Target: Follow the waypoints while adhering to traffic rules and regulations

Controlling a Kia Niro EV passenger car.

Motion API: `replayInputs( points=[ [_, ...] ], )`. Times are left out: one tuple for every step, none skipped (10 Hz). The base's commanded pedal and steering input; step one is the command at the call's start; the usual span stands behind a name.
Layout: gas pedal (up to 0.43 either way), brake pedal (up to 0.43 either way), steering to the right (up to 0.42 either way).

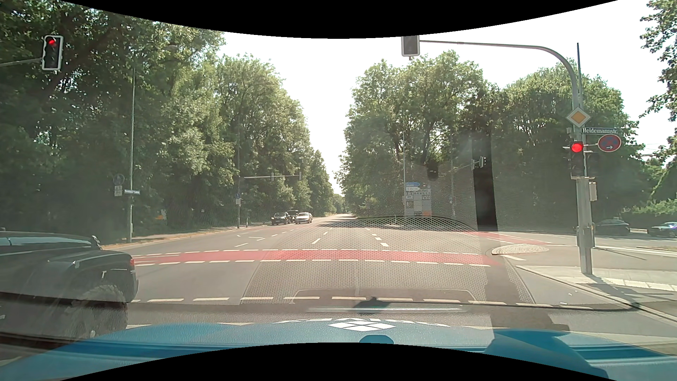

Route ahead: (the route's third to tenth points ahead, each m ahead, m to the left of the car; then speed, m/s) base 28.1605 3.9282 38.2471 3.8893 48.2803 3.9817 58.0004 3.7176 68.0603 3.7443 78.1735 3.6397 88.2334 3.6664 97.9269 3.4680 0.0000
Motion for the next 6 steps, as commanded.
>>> replayInputs(
  points=[
    [0.0,0.22,-0.005],
    [0.0,0.22,-0.005],
    [0.0,0.22,-0.005],
    [0.0,0.22,-0.005],
    [0.0,0.22,-0.005],
    [0.0,0.22,-0.005]
  ],
)
